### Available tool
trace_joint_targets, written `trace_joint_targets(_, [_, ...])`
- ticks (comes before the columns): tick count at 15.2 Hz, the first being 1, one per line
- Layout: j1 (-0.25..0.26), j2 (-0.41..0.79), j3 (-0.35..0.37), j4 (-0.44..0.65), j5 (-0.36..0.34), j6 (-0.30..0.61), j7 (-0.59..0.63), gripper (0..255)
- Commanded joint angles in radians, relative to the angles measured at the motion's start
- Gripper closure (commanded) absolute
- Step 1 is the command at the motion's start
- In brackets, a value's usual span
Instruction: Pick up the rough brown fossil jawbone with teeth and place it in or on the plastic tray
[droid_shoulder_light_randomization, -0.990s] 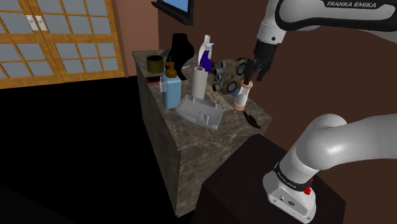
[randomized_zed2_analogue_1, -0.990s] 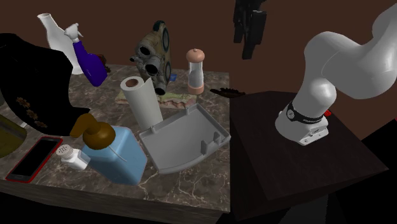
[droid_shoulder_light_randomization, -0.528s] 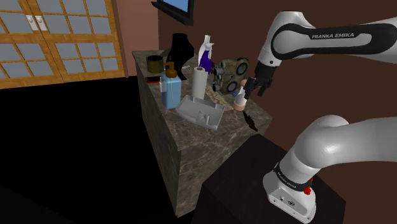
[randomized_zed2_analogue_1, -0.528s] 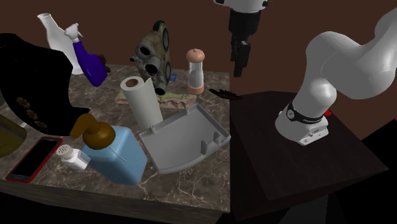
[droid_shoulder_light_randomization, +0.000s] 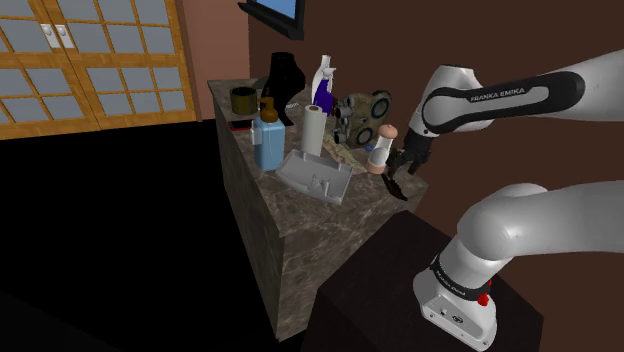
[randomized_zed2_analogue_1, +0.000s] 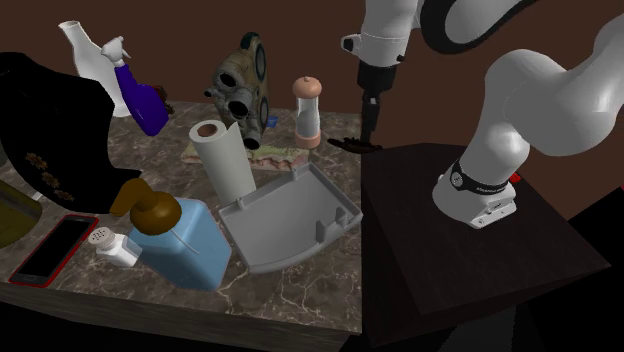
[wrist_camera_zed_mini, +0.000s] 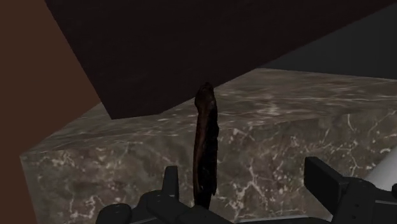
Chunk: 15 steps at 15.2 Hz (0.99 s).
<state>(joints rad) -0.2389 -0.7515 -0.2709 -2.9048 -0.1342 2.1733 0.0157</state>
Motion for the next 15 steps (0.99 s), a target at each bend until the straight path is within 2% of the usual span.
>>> trace_joint_targets(1, [-0.028, 0.040, -0.030, -0.042, -0.019, 0.090, -0.007, 0])
trace_joint_targets(2, [-0.039, 0.061, -0.043, -0.057, -0.026, 0.127, -0.011, 0])
trace_joint_targets(9, [-0.024, 0.172, -0.066, -0.099, -0.027, 0.280, -0.016, 0])
trace_joint_targets(15, [-0.022, 0.183, -0.068, -0.102, -0.027, 0.294, -0.017, 0])
